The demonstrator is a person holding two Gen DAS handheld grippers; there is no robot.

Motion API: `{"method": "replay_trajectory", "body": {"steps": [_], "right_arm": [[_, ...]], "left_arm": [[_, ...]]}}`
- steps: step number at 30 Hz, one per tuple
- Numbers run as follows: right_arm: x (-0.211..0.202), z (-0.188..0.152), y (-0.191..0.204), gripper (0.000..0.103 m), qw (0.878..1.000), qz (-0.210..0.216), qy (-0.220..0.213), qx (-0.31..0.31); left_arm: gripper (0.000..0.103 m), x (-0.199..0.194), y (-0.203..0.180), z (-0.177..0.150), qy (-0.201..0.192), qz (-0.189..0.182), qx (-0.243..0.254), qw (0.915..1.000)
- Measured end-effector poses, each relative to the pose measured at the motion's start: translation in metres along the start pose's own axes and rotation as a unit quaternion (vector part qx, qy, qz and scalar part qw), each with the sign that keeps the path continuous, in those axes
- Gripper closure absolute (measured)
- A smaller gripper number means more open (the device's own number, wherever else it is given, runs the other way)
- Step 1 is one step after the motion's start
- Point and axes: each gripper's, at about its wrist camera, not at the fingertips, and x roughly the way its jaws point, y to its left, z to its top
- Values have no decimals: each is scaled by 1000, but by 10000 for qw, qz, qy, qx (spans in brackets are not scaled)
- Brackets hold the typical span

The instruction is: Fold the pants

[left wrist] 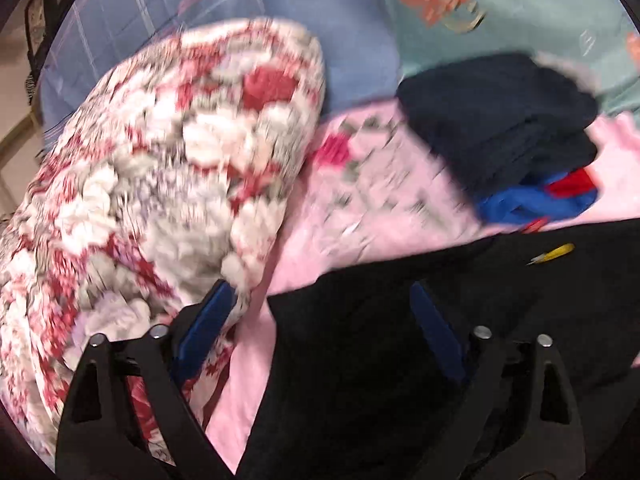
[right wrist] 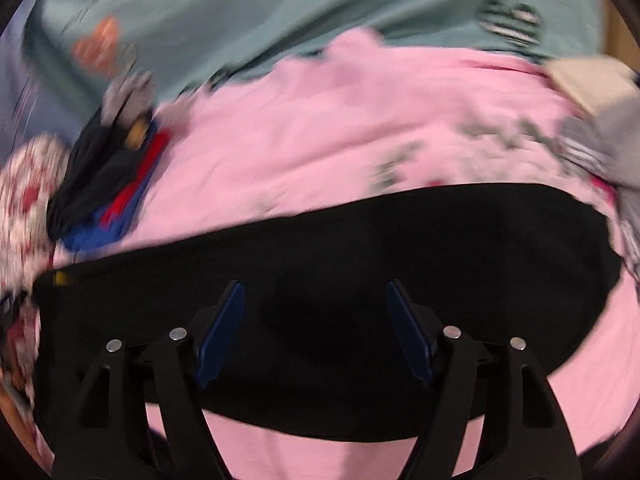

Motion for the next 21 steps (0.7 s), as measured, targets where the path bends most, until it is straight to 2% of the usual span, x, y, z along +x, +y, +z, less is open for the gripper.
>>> {"method": "replay_trajectory", "body": {"steps": [1,2,4,5,8,9,11,12,13,14,15,17,18,19,21], "right_arm": [[10,-4,21,42,9993,108,211,-272],[15,-7,37,47,9982,277,346,-414],[26,-9,65,49,9949,586,463,-674],[30,-8,76,49,9941,607,441,-786],[47,-1,93,51,9946,433,366,-873],[50,6,91,51,9961,205,202,-830],[59,19,79,51,9958,-736,-58,-550],[60,25,71,50,9946,-996,-98,-291],[56,31,60,50,9977,-677,-87,32],[51,34,54,49,9994,-249,-62,211],[46,36,52,44,9997,23,-30,243],[32,39,55,41,9994,-215,-203,-175],[26,40,57,37,9978,-413,-311,-419],[22,41,58,28,9956,-551,-378,-664],[22,42,61,23,9931,-403,-262,-1068]], "left_arm": [[32,4,-1,-4,125,-34,-6,9999],[45,9,-2,-5,217,-121,-47,9997],[46,19,-6,-4,305,-118,-36,9995],[46,24,-9,-4,300,-33,19,9995],[46,40,-16,-1,355,182,171,9991],[46,44,-16,2,384,233,213,9988],[42,48,-19,5,387,346,313,9982],[36,47,-20,7,369,412,379,9978],[23,42,-19,9,260,529,499,9970],[16,36,-18,10,114,514,595,9968],[15,32,-16,10,-2,464,692,9965],[15,26,-15,8,-72,371,819,9959],[14,25,-15,8,-73,318,849,9959],[14,25,-15,8,-67,224,875,9959],[14,29,-19,7,-73,137,951,9953]]}}
